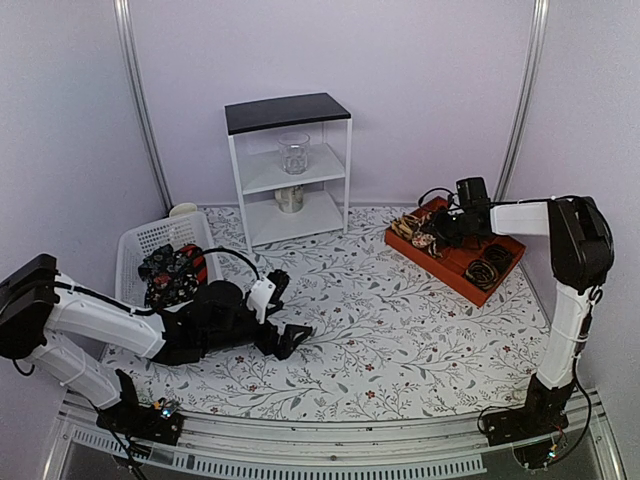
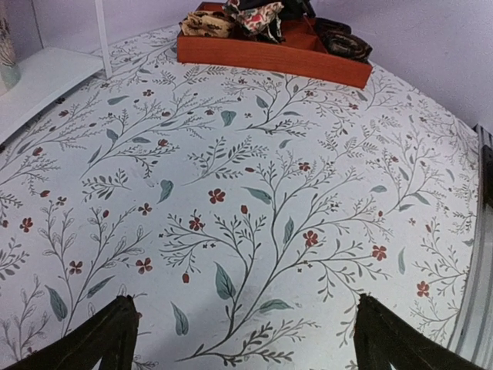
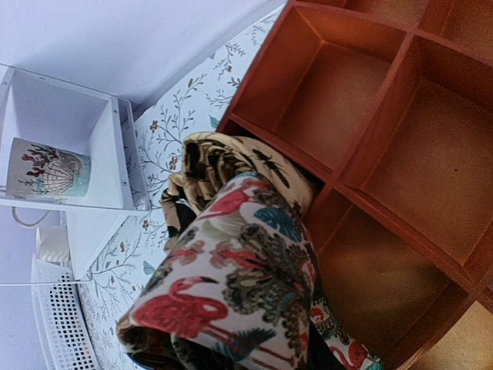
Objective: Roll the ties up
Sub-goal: Place the tie in the storage box.
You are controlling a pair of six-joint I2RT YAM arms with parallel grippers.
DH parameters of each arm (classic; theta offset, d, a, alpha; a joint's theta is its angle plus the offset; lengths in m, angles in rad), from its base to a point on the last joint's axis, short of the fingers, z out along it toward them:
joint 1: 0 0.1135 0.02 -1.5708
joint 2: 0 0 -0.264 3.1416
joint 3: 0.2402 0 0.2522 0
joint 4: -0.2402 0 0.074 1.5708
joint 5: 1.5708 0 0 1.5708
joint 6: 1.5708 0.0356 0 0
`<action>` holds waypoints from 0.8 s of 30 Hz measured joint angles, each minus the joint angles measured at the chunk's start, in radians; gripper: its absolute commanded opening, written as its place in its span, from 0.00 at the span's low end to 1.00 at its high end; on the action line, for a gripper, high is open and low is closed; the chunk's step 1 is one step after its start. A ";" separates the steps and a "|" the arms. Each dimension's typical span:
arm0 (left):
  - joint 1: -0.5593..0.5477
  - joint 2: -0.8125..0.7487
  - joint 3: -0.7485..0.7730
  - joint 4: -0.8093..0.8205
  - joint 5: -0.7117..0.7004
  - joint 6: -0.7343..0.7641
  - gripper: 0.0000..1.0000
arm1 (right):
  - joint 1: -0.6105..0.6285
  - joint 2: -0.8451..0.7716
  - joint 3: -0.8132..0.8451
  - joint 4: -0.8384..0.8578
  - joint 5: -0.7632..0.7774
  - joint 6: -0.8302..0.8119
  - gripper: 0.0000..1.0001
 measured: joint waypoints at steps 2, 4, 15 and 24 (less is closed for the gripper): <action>0.000 0.010 0.001 0.000 -0.001 0.000 0.99 | -0.004 0.010 -0.006 0.004 0.002 0.000 0.25; 0.000 0.019 0.002 -0.002 -0.001 0.000 0.99 | -0.005 0.020 -0.008 0.005 0.009 0.000 0.25; 0.000 0.028 0.002 -0.008 -0.005 0.001 0.98 | -0.005 0.060 0.036 -0.061 0.085 -0.050 0.25; 0.000 0.028 0.002 -0.008 -0.009 0.002 0.99 | -0.002 0.082 0.118 -0.203 0.192 -0.166 0.25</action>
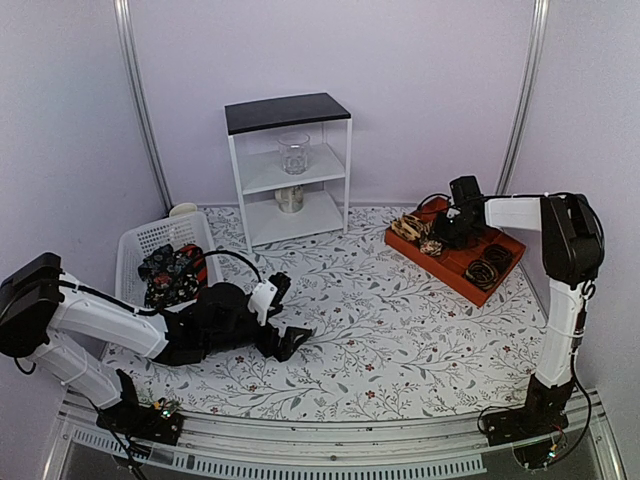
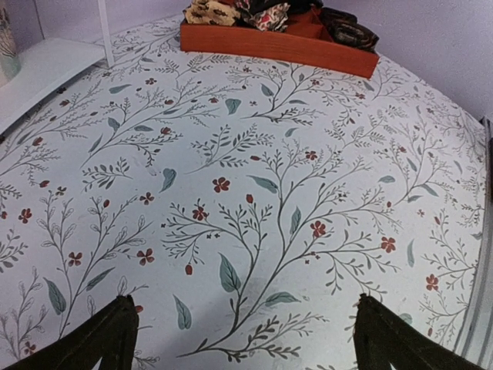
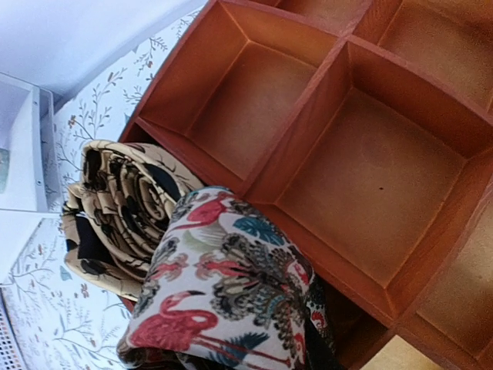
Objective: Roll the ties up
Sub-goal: Place the tie in the storage box.
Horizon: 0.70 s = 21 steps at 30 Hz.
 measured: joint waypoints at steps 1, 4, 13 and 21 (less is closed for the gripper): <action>0.000 0.000 0.000 0.000 0.000 0.000 0.99 | 0.000 0.002 0.007 -0.014 0.009 -0.014 0.25; 0.000 0.000 0.000 0.000 -0.001 0.000 0.99 | 0.001 0.014 0.036 -0.051 0.026 -0.047 0.25; 0.000 0.006 0.000 0.000 -0.002 0.001 0.99 | 0.031 0.036 0.105 -0.147 0.117 -0.105 0.25; 0.000 0.007 0.000 0.000 -0.007 0.001 0.99 | 0.054 0.045 0.156 -0.228 0.195 -0.134 0.23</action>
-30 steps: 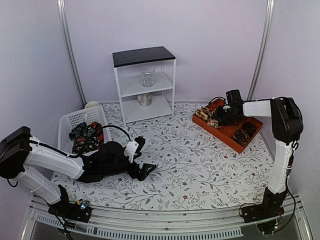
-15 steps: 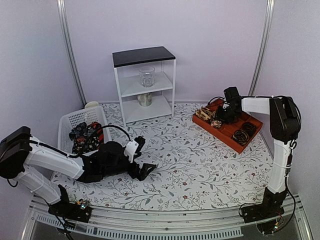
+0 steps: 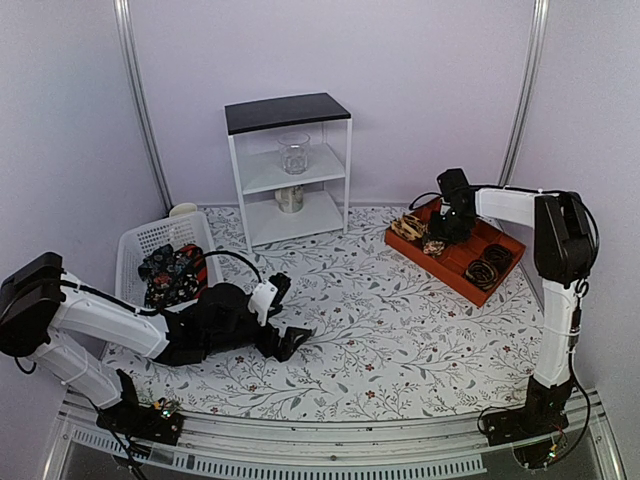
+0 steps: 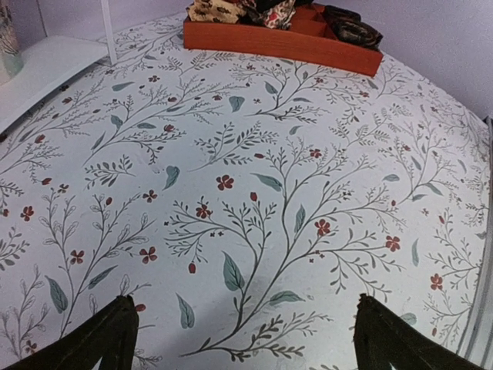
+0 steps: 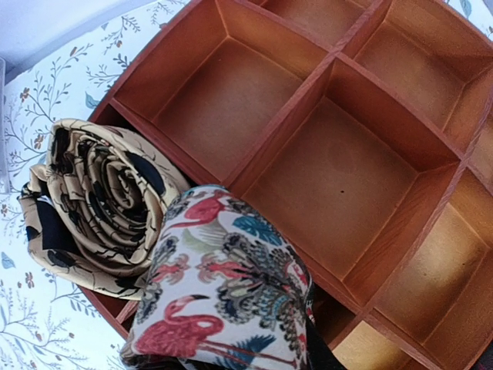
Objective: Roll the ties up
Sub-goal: Place the tie in the storage box.
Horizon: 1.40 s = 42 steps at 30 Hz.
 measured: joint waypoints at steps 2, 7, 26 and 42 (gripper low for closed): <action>0.000 0.000 0.000 0.000 -0.005 0.000 0.99 | 0.002 0.006 0.016 -0.021 0.011 -0.010 0.23; 0.000 0.000 0.000 0.000 -0.009 0.000 0.99 | 0.006 0.028 0.045 -0.046 0.015 -0.052 0.23; 0.000 -0.015 -0.005 0.000 -0.018 0.002 0.99 | 0.014 0.134 0.152 -0.138 0.015 -0.172 0.23; 0.000 -0.016 -0.016 0.000 -0.031 0.001 0.98 | 0.016 0.228 0.278 -0.250 -0.002 -0.164 0.26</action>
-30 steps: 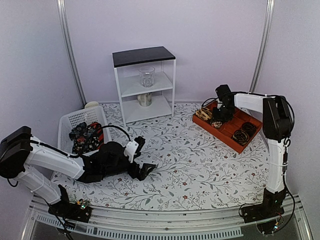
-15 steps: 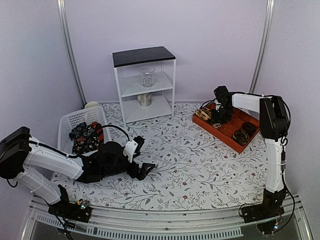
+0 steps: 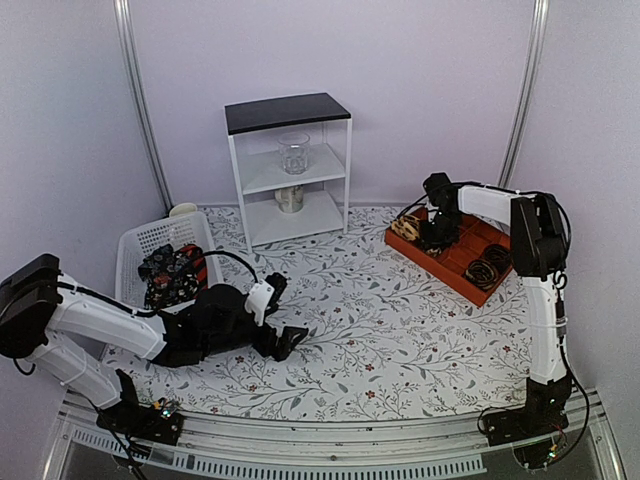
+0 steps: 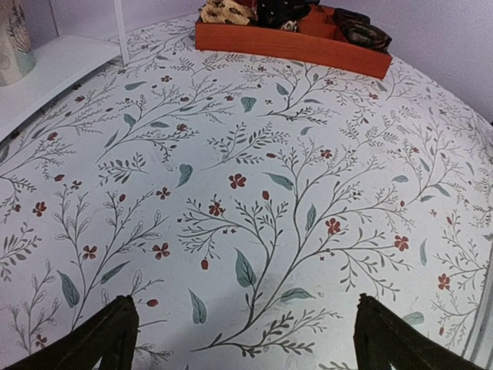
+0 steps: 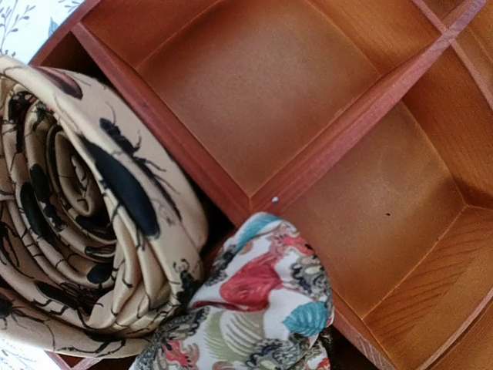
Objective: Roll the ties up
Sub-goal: Place the tie in the storage box.
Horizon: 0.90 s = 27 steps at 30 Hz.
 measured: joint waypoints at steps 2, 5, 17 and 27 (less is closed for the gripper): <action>0.000 -0.006 -0.002 0.000 -0.003 0.000 0.99 | 0.000 0.002 0.003 -0.007 0.000 0.003 0.29; 0.000 -0.016 -0.002 0.000 -0.005 0.001 0.99 | 0.000 0.002 0.003 -0.008 0.000 0.008 0.29; 0.000 -0.023 -0.005 -0.004 -0.009 0.000 0.99 | 0.001 0.002 0.002 -0.008 -0.001 0.021 0.33; 0.000 -0.080 -0.017 -0.014 -0.024 -0.001 0.99 | 0.008 0.000 0.001 -0.003 -0.009 0.029 0.50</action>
